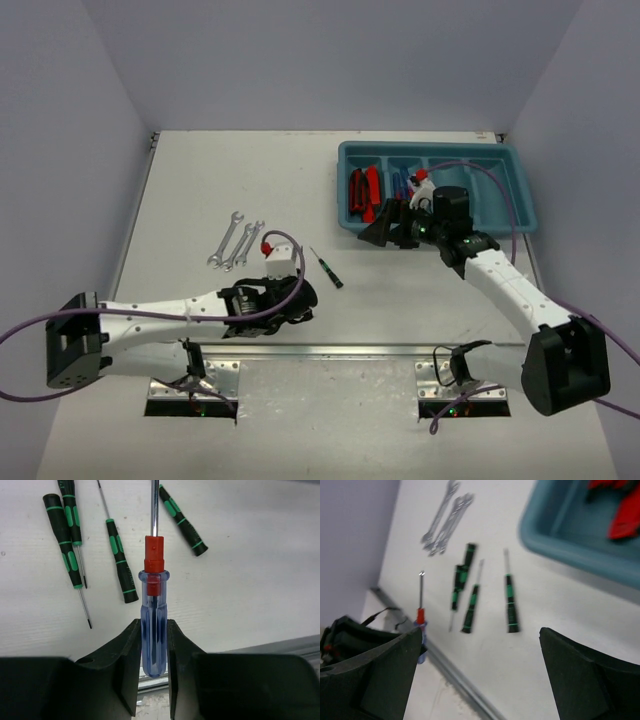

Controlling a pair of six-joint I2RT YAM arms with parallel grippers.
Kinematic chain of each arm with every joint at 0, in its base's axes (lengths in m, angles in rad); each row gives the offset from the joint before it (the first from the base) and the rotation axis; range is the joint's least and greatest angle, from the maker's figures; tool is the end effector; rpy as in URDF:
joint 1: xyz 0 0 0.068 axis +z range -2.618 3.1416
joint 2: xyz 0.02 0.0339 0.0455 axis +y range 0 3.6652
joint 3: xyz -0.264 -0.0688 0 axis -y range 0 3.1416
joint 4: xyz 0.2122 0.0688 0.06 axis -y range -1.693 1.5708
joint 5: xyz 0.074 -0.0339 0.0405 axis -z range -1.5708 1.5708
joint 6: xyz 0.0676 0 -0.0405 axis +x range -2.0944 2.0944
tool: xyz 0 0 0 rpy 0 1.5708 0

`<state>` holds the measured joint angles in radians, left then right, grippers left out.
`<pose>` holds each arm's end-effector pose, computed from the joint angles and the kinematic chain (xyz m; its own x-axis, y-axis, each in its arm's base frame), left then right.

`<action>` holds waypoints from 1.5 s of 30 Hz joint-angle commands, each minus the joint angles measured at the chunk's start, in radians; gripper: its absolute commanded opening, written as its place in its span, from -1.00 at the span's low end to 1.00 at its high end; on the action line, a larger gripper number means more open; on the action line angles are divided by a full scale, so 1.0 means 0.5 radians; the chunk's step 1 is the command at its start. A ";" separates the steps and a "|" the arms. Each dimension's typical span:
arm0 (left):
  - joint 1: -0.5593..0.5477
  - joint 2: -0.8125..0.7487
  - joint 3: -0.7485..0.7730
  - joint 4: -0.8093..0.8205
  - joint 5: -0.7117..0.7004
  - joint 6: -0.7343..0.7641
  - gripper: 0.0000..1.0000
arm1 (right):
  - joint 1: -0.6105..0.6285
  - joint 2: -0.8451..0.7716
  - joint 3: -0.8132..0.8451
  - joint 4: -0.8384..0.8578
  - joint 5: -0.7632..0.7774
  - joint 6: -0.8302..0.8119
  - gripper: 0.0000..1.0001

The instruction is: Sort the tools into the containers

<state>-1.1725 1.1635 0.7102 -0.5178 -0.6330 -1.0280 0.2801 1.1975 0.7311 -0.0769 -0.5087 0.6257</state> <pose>0.1164 -0.1734 0.2108 -0.6908 -0.1382 -0.7097 0.0428 0.9720 -0.2310 0.2351 0.1019 0.2487 -0.7788 0.3082 -0.5464 -0.2295 0.6706 0.7054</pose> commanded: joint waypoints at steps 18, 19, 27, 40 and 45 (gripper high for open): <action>-0.045 -0.939 -0.686 1.516 0.424 0.785 -1.00 | 1.139 0.199 -0.056 0.903 0.206 0.389 0.01; -0.045 -0.930 -0.691 1.535 0.431 0.783 -1.00 | 1.146 0.209 -0.052 0.901 0.234 0.383 -0.05; -0.045 -0.951 -0.721 1.490 0.375 0.772 -1.00 | 1.146 0.099 -0.107 0.849 0.431 0.375 0.11; -0.045 -0.937 -0.731 1.508 0.401 0.780 -1.00 | 1.146 0.058 -0.039 0.681 0.657 0.445 0.11; -0.045 -0.940 -0.710 1.491 0.342 0.773 -0.81 | 1.148 0.165 -0.047 0.761 0.459 0.499 -0.52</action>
<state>-1.1862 0.6989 0.3325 0.1525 -0.4522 -0.6369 0.8471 1.2406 0.6737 0.2519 -0.2242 0.8525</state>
